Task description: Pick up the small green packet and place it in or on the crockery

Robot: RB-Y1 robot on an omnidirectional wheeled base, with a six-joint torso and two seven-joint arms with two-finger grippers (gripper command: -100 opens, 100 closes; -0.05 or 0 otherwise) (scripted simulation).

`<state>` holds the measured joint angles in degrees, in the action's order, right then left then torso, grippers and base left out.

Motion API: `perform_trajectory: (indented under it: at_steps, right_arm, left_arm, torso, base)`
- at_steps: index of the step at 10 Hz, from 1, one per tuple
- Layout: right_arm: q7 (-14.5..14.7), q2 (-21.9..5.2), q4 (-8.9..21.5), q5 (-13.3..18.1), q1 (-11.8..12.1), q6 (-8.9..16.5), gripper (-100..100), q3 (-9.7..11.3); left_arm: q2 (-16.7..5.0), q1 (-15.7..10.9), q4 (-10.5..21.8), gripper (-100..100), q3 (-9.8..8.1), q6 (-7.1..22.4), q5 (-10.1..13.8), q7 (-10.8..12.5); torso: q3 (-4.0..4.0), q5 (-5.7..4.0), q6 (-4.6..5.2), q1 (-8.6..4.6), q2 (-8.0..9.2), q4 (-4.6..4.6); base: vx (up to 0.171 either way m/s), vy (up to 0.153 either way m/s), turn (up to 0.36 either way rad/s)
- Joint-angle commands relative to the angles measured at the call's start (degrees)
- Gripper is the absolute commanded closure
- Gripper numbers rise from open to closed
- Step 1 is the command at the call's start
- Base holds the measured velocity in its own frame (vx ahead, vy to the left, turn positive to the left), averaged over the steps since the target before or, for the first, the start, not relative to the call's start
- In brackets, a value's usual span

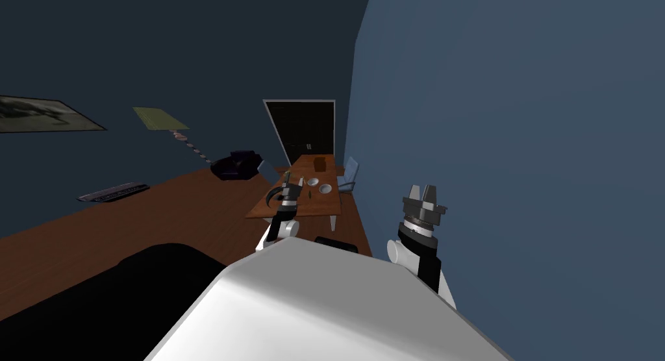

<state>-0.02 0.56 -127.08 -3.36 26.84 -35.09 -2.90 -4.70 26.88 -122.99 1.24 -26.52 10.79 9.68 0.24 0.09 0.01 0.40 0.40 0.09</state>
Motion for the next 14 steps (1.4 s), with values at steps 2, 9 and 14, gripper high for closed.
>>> perform_trajectory:
  at_steps: [2, 9, 14]
  right_arm:
    - [0.0, 0.0, 0.0, 0.0, 0.0, 0.0, 0, 0.0]
    - [0.0, 0.0, 0.0, 0.0, 0.01, 0.0, 0, 0.0]
    - [0.0, 0.0, 0.0, 0.0, 0.02, 0.0, 0, 0.0]
  left_arm:
    - [-0.84, -1.04, 3.51, -100, 0.07, -0.8, 2.78, 3.12]
    - [-2.25, -3.58, 14.2, -100, 0.71, -4.16, 10.32, 11.53]
    - [-3.12, -5.77, 22.12, -100, 0.83, -7.39, 16.43, 18.67]
  torso:
    - [-0.01, 0.0, 0.01, 0.02, -0.02, 0.0]
    - [-0.14, -0.03, 0.0, -0.13, -0.25, -0.05]
    - [-0.17, -0.03, -0.04, -0.13, -0.3, -0.06]
  base:
    - [-0.083, 0.082, -0.131]
    - [-0.059, 0.063, -0.129]
    - [-0.049, 0.054, -0.136]
